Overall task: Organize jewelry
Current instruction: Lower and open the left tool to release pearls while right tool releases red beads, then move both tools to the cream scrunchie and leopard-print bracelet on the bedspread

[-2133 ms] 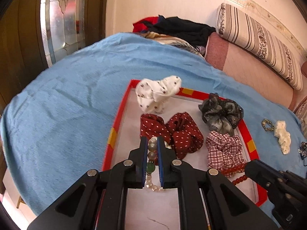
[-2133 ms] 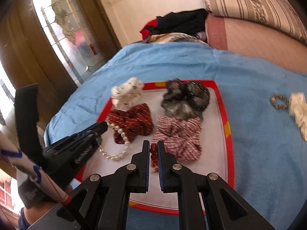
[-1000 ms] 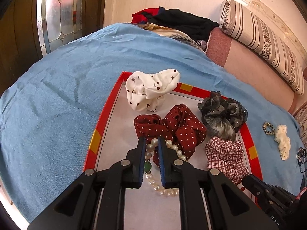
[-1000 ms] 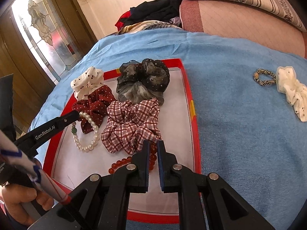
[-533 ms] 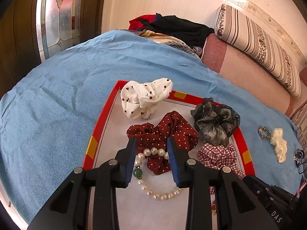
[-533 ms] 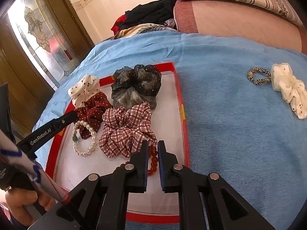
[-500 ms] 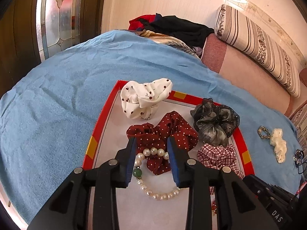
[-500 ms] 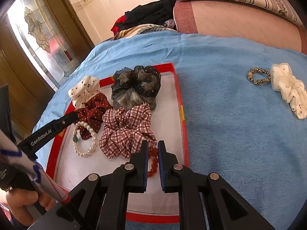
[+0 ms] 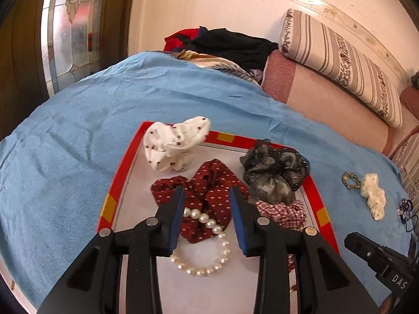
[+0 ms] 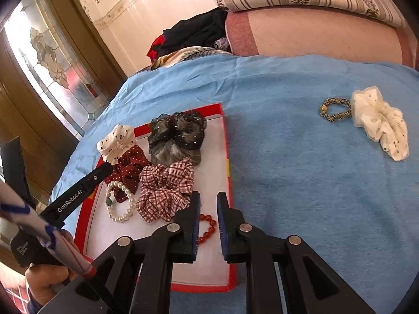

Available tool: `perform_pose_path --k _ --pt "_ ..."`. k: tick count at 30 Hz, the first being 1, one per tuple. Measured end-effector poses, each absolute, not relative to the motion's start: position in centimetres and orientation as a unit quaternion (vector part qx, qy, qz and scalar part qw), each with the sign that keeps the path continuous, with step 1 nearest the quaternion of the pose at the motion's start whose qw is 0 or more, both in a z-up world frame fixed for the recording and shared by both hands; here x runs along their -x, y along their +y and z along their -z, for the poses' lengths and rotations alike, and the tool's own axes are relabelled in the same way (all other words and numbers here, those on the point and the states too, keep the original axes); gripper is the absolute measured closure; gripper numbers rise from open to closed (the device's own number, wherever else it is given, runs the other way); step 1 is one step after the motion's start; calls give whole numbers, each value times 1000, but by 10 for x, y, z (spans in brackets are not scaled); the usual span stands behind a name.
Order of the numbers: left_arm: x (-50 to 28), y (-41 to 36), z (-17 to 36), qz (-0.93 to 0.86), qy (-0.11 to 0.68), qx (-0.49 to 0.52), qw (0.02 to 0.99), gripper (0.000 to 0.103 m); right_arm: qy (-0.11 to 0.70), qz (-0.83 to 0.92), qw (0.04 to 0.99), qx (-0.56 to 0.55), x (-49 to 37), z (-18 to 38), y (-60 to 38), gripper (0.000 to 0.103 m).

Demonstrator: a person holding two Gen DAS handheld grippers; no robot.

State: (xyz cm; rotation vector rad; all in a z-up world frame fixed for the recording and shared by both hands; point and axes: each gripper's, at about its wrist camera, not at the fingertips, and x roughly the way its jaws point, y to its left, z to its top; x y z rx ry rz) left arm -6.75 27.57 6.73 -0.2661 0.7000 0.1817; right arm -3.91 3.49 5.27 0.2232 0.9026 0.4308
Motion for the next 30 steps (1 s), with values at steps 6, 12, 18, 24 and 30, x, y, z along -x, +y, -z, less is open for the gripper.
perform_pose_path --k 6,12,18,24,30 --pt "64 257 -68 -76 341 109 931 69 438 -198 868 -121 40 -49 14 85" --pt "63 227 -69 -65 337 70 937 69 444 -193 865 -130 41 -45 -8 85" --pt "64 193 -70 -50 330 29 942 68 446 -177 868 -125 38 -44 -39 80" --pt "64 166 -68 -35 333 10 942 66 442 -152 873 -137 29 -47 -81 80" --pt "62 140 -66 -27 337 -14 941 64 440 -133 873 -163 19 -50 -116 80"
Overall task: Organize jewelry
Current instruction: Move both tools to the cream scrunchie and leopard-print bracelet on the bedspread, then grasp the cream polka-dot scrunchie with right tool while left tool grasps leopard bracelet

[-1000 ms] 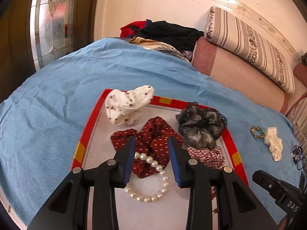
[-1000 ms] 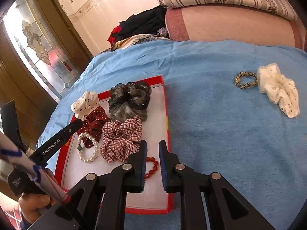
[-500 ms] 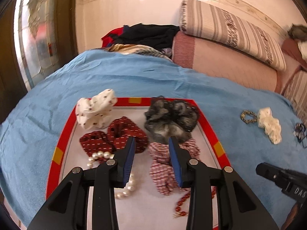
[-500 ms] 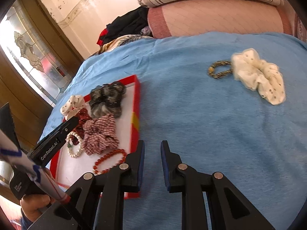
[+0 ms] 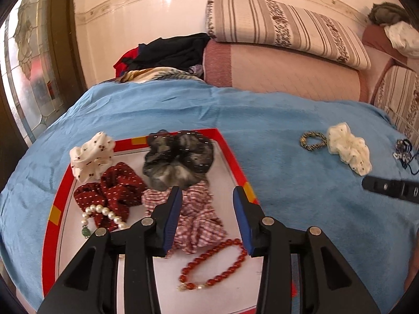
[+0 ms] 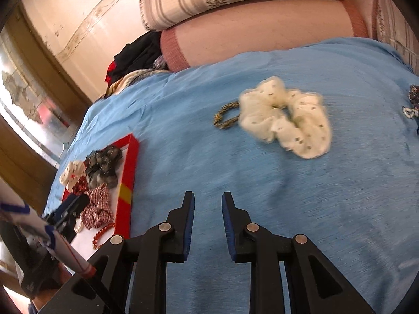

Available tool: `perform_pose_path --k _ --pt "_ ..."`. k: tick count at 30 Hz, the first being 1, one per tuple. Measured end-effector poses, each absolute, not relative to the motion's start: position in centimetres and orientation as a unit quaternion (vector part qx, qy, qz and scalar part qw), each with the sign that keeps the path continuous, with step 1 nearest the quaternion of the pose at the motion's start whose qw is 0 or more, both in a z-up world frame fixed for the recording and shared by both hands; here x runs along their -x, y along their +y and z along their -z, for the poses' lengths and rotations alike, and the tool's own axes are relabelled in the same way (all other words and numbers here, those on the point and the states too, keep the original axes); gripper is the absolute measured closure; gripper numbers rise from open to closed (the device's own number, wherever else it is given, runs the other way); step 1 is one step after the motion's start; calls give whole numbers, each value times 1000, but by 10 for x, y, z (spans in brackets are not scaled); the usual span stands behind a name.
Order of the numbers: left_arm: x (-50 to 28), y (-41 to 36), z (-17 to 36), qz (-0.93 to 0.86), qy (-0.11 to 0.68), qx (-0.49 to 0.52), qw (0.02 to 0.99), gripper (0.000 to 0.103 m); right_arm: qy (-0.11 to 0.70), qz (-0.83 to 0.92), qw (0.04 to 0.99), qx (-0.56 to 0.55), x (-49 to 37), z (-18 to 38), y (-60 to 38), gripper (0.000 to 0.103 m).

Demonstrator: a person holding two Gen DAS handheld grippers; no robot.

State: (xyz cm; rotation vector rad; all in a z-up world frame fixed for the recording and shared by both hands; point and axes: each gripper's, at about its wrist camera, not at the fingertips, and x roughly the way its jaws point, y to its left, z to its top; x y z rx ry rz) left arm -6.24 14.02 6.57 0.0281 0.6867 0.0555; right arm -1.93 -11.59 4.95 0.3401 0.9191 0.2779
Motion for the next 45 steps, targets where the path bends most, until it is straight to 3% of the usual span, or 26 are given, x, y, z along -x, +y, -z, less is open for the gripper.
perform_pose_path --k 20,30,34,45 --pt "45 61 -72 6 340 -76 937 59 422 -92 884 -179 -5 -65 -193 76" --pt "1 19 -79 66 383 -38 920 54 424 -46 879 -214 -26 -46 -242 72" --pt "-32 17 -72 70 416 -5 907 54 430 -47 872 -227 -36 -39 -248 60" --pt "-48 22 -58 65 432 10 900 54 451 -66 857 -242 -81 -9 -240 59"
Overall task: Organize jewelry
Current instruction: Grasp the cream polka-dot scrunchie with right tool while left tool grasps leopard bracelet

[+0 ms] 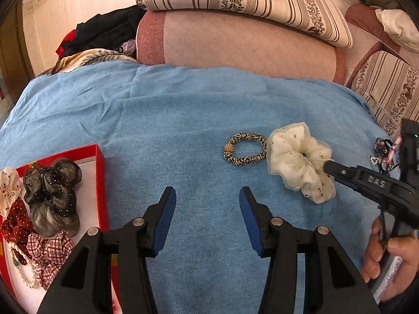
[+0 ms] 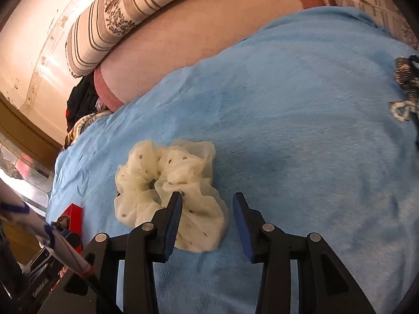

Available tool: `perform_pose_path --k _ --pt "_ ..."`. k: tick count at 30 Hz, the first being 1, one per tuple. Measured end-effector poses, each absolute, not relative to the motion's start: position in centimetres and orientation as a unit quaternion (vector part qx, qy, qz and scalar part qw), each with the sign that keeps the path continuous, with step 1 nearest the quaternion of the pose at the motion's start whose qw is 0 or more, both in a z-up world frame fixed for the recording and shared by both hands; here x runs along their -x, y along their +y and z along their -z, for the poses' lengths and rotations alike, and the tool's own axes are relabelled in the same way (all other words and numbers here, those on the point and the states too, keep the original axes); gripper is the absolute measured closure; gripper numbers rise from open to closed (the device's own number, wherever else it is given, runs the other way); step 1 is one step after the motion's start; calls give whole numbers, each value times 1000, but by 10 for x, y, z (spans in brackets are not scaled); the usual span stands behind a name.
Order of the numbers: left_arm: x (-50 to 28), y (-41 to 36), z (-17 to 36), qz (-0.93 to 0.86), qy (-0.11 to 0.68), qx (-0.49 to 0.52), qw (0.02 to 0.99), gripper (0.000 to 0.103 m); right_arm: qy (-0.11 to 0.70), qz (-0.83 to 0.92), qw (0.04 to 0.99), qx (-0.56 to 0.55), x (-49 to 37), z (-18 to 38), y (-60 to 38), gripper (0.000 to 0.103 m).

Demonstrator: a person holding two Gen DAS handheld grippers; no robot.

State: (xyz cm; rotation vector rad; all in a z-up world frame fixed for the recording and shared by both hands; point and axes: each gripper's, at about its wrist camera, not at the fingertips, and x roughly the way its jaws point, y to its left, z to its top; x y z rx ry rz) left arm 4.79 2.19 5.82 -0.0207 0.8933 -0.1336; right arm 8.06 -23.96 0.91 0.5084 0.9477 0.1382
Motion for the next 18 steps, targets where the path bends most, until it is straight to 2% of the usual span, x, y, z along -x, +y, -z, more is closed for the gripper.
perform_pose_path --k 5,6,7,8,12,18 --pt "-52 21 -54 62 438 4 897 54 462 -62 864 -188 -90 -3 -217 60" --pt "-53 20 -53 63 440 4 896 54 462 -61 865 -185 -90 -2 -217 68" --pt "-54 19 -53 64 441 5 895 54 461 -60 866 -185 -90 -2 -218 88" --pt "-56 18 -52 65 443 8 894 54 460 -60 865 -191 -89 -4 -221 92" --pt "-67 14 -49 72 454 21 888 54 436 -18 874 -216 -79 -23 -243 94" --pt "-98 5 -43 100 490 101 860 56 420 -4 875 -240 -66 -41 -259 94"
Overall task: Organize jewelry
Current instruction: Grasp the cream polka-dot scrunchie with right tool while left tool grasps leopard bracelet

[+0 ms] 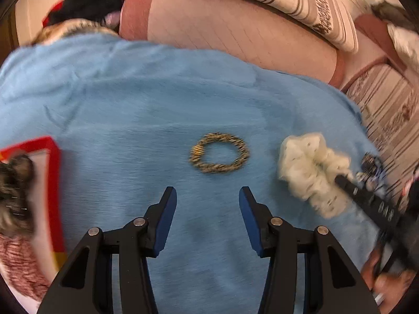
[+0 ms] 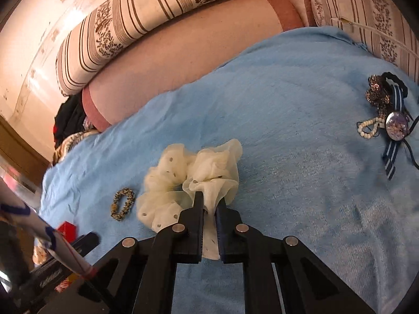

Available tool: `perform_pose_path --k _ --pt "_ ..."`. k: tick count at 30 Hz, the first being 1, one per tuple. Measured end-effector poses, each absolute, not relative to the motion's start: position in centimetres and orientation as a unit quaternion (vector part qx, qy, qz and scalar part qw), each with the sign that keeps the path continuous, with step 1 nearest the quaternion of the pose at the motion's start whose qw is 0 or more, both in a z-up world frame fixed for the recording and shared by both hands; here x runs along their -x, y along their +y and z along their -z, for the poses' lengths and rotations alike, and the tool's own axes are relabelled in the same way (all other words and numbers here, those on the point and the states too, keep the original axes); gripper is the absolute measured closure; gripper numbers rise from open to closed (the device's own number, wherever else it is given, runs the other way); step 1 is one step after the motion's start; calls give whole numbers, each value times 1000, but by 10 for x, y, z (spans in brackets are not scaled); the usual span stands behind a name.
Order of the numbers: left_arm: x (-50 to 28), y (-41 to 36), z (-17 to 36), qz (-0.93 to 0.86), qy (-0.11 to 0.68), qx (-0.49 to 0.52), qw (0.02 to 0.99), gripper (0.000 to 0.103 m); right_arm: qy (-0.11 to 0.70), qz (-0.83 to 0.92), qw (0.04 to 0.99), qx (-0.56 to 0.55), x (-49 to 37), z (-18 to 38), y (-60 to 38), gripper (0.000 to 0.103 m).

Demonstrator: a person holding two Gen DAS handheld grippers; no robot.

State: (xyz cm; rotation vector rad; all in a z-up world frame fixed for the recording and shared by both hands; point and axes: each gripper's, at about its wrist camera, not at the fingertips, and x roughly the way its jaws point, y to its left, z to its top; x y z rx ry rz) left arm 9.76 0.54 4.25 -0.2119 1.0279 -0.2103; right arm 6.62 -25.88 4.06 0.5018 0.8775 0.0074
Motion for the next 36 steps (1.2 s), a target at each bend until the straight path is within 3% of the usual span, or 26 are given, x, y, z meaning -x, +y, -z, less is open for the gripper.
perform_pose_path --k 4,8,18,21,36 --pt "-117 3 -40 102 504 146 845 67 424 -11 870 -250 -66 -40 -262 94" --pt "-137 1 -37 84 508 161 842 69 430 -19 864 -262 -67 -38 -263 94" --pt "-175 -16 -13 57 527 89 844 71 435 -31 858 -272 -70 -36 -261 94" --pt "-179 -24 -12 53 510 43 857 90 436 -32 857 -272 -71 -35 -260 94" --pt "-113 -13 -23 81 455 9 887 91 432 -31 858 -275 -69 -35 -261 94"
